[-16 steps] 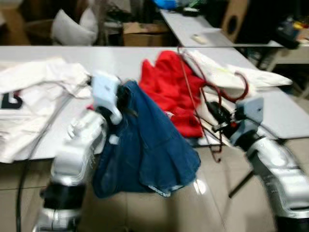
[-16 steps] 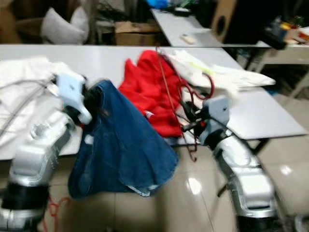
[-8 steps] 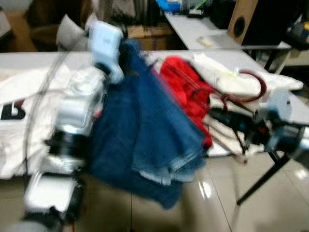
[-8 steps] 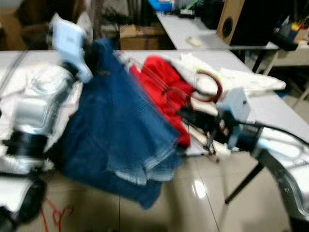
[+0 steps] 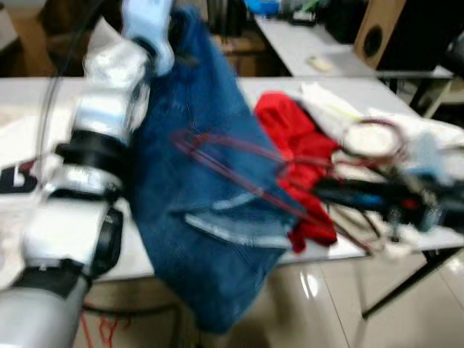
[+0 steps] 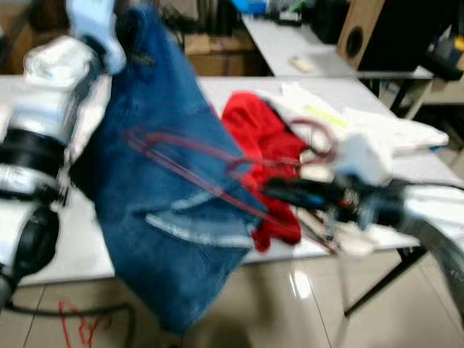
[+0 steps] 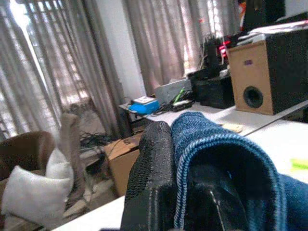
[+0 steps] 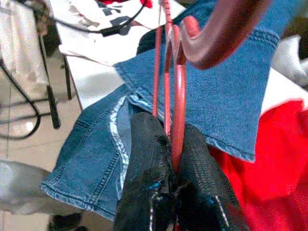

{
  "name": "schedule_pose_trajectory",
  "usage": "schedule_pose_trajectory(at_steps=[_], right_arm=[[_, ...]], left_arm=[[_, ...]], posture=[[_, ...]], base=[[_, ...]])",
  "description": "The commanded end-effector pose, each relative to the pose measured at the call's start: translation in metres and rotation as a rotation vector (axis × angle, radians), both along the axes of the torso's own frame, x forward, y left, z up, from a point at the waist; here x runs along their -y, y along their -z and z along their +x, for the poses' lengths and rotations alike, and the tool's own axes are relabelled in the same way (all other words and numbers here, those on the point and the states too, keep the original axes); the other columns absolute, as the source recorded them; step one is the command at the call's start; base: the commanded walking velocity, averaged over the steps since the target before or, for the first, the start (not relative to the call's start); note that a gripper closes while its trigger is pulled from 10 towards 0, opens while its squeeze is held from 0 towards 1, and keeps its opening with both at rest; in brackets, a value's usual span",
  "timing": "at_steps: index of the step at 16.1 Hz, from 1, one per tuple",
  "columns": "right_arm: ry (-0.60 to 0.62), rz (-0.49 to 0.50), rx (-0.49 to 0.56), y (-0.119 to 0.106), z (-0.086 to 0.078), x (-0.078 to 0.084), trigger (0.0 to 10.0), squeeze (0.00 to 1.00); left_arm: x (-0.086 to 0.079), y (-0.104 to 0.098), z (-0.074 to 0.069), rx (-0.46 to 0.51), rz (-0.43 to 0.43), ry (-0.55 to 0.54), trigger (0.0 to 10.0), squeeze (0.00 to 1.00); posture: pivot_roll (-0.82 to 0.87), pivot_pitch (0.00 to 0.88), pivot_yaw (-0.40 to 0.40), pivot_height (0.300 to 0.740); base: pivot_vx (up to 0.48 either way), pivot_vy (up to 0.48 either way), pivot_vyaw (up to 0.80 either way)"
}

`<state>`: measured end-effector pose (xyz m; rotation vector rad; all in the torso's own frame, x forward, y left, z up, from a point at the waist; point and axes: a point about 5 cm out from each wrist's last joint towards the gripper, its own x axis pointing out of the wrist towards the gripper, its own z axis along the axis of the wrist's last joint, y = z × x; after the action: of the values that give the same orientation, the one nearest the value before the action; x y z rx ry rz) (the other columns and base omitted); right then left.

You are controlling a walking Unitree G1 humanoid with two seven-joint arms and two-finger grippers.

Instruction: Hang hanger

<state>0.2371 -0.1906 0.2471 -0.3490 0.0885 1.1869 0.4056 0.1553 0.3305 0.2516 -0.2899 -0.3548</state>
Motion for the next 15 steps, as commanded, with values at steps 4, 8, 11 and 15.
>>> schedule_pose_trajectory(at_steps=[4, 8, 11, 15], right_arm=[[0.039, -0.150, 0.079, 0.003, 0.042, -0.017, 10.0, 0.00], [0.327, -0.112, 0.399, -0.057, 0.126, -0.037, 10.0, 0.00], [0.661, 0.216, 0.723, -0.142, 0.149, -0.021, 10.0, 0.00], [0.582, 0.090, 0.724, -0.103, 0.157, -0.029, 10.0, 0.00]], left_arm=[[0.033, -0.053, -0.020, 0.137, 0.042, 0.220, 10.0, 0.00], [0.031, -0.106, -0.044, 0.316, 0.023, 0.266, 10.0, 0.00], [0.016, -0.147, -0.064, 0.510, -0.134, 0.223, 10.0, 0.00], [0.041, -0.122, -0.063, 0.457, -0.145, 0.307, 10.0, 0.00]], posture=[[-0.07, 0.000, -0.022, 0.710], [-0.05, 0.000, -0.039, 0.710], [-0.04, 0.000, -0.062, 0.710], [-0.04, 0.000, -0.055, 0.710]], base=[[0.000, 0.000, 0.00], [0.000, 0.000, 0.00], [0.000, 0.000, 0.00], [0.000, 0.000, 0.00]])
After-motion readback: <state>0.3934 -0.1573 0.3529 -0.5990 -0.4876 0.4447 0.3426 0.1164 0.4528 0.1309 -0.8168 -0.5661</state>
